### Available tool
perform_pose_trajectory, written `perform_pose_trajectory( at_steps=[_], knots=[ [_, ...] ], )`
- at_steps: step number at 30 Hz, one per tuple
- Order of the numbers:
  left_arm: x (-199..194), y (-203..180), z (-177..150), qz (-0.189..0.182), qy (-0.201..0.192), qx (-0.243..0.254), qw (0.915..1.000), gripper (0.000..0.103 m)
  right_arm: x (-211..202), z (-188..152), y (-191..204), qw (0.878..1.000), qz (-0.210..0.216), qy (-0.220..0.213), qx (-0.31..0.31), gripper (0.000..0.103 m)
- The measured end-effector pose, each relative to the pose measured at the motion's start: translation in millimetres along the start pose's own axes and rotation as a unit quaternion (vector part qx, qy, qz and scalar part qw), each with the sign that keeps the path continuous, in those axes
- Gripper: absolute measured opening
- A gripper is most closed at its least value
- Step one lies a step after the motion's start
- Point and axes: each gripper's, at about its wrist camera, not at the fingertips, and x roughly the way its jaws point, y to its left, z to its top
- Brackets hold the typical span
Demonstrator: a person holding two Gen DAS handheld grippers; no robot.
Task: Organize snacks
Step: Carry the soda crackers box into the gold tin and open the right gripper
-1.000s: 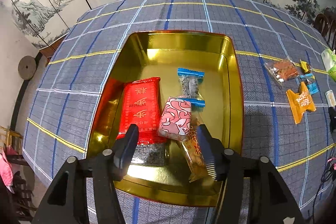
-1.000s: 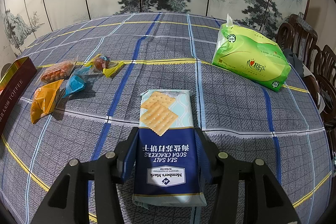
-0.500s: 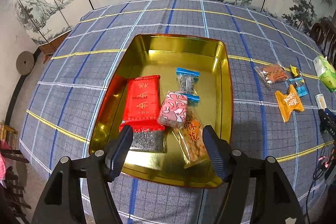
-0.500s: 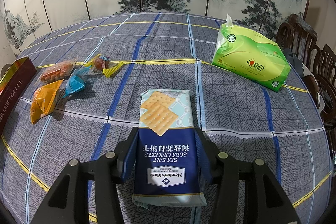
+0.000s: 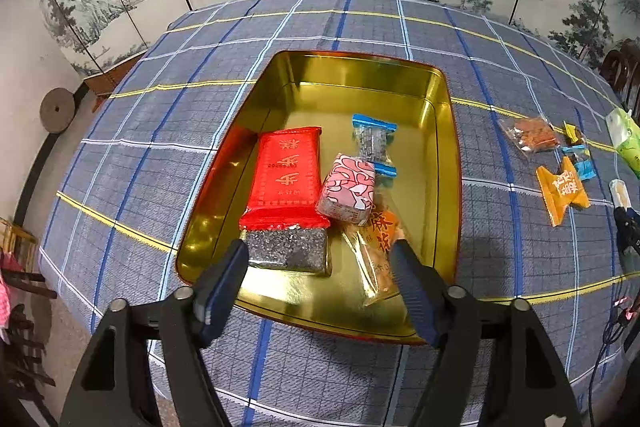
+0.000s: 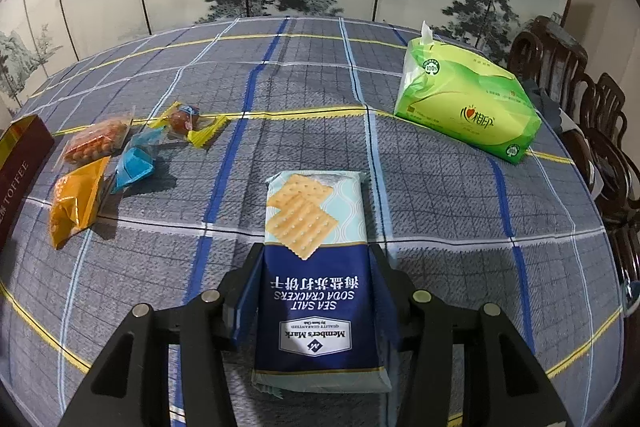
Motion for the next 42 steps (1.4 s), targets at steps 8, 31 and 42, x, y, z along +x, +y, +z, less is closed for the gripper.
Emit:
perform_pose_trajectory(
  at_steps=[8, 31, 42],
  knots=[
    [-1, -2, -4, 0.0, -0.007, 0.008, 0.9999, 0.078, -19, 4, 23, 1.0, 0.022, -0.013, 0.014, 0.051],
    [-12, 68, -19, 0.037, -0.005, -0.066, 0.9971, 0.081, -69, 31, 242, 0.967, 0.222, -0.027, -0.123, 0.051],
    [-12, 108, -35, 0.053, 0.011, -0.122, 0.9911, 0.081, -89, 32, 325, 0.944, 0.271, -0.032, -0.187, 0.051]
  ],
)
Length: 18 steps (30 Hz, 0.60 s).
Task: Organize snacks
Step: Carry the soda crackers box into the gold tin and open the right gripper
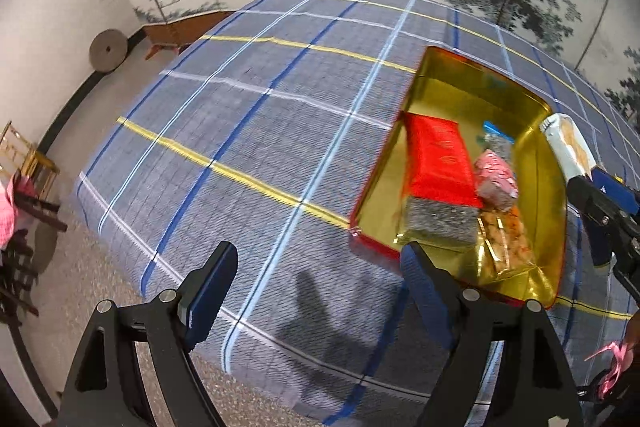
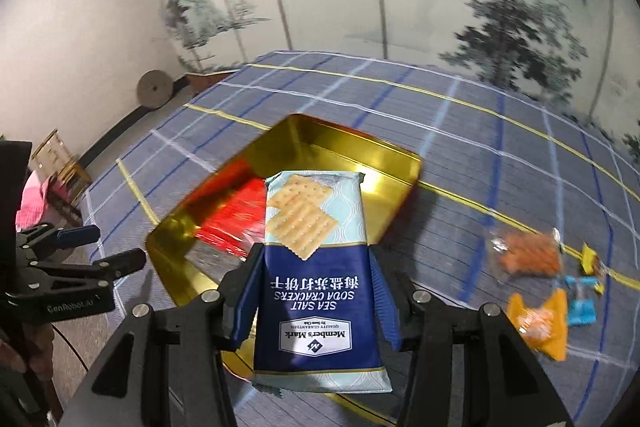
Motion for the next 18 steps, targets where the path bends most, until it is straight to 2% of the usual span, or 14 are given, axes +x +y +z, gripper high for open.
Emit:
perform_pose_trajectory(
  at_steps=[8, 18],
  knots=[
    [5, 19, -3, 0.008, 0.011, -0.026, 0.9996, 0.081, 22, 9, 34, 0.999, 0.012, 0.013, -0.045, 0.051],
    [2, 24, -3, 0.013, 0.008, -0.029, 0.9995, 0.081, 49, 10, 54, 0.997, 0.012, 0.033, -0.069, 0.051]
  ],
)
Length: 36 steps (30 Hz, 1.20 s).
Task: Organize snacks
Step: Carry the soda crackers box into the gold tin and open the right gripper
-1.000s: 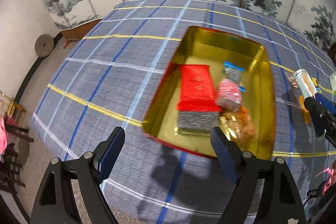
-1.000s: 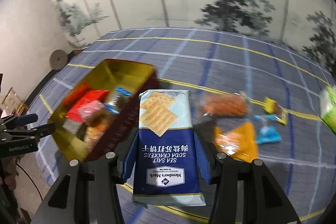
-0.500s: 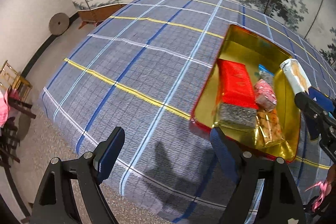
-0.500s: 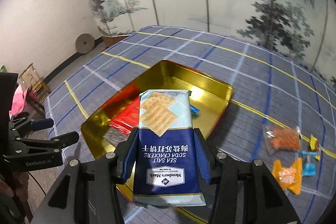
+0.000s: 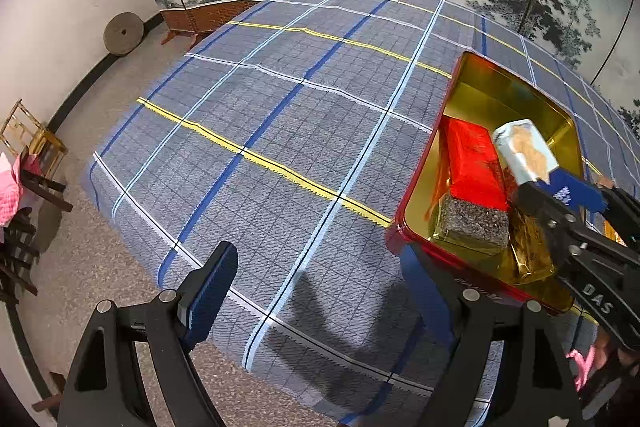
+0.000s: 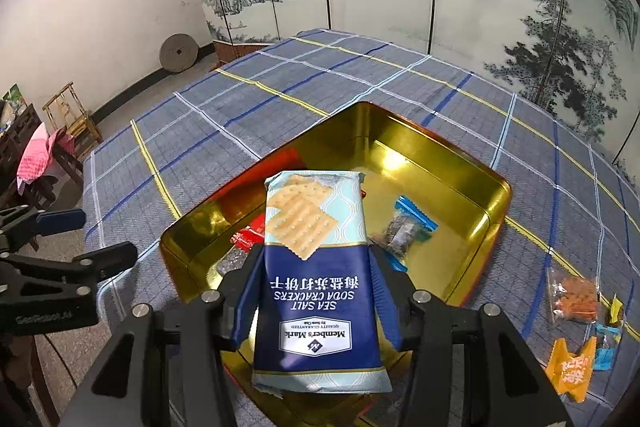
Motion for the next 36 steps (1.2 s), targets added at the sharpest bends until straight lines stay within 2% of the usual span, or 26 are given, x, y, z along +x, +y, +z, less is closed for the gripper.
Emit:
perform_pose_trajectory(
  at_steps=[10, 36],
  knots=[
    [-1, 1, 2, -0.001, 0.002, -0.003, 1.0, 0.081, 17, -2, 3, 1.0, -0.015, 0.014, -0.013, 0.051],
    [-2, -9, -1, -0.003, 0.005, 0.005, 1.0, 0.081, 16, -7, 10, 0.999, -0.026, 0.016, -0.039, 0.053]
  ],
)
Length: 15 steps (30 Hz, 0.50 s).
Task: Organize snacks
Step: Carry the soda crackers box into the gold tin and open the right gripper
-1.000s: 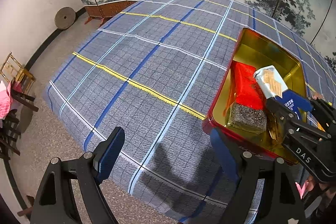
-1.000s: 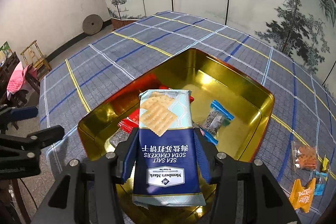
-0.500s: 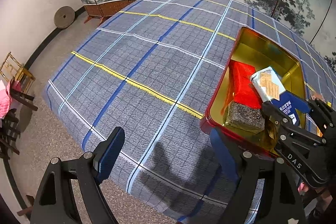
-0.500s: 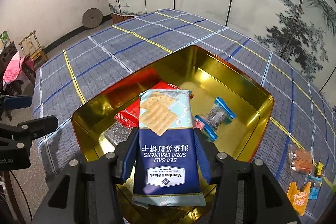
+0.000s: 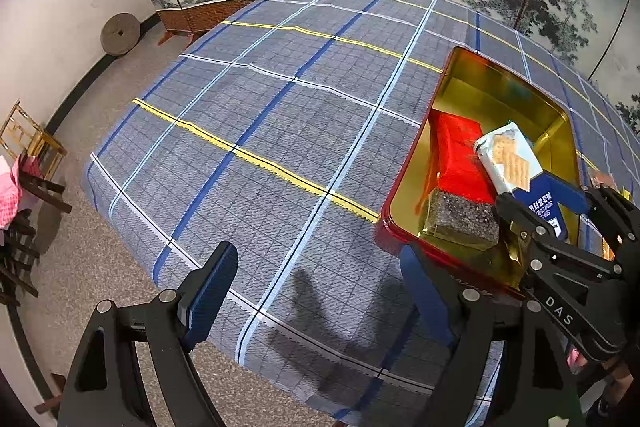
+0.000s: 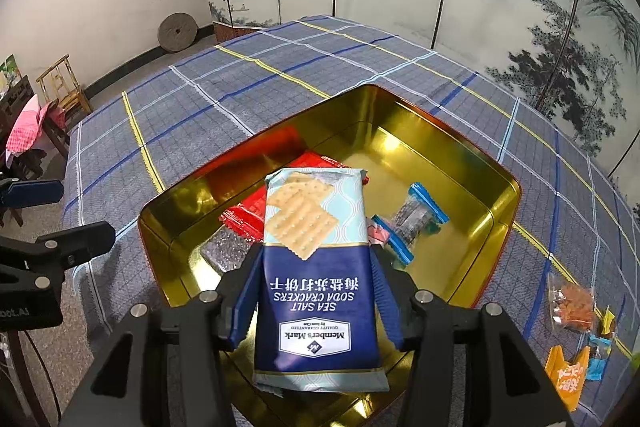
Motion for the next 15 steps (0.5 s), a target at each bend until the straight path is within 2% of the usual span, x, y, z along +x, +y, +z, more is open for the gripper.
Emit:
perform_pose_trajectory(
  at_steps=[4, 15],
  knots=[
    [0.0, -0.8, -0.2, 0.0, 0.001, 0.002, 1.0, 0.081, -1.4, -0.6, 0.6, 1.0, -0.002, 0.0, -0.003, 0.056],
    [-1.4, -8.4, -0.3, 0.002, 0.0, 0.009, 1.0, 0.081, -6.9, -3.8, -3.1, 1.0, -0.004, 0.002, -0.004, 0.056]
  ],
)
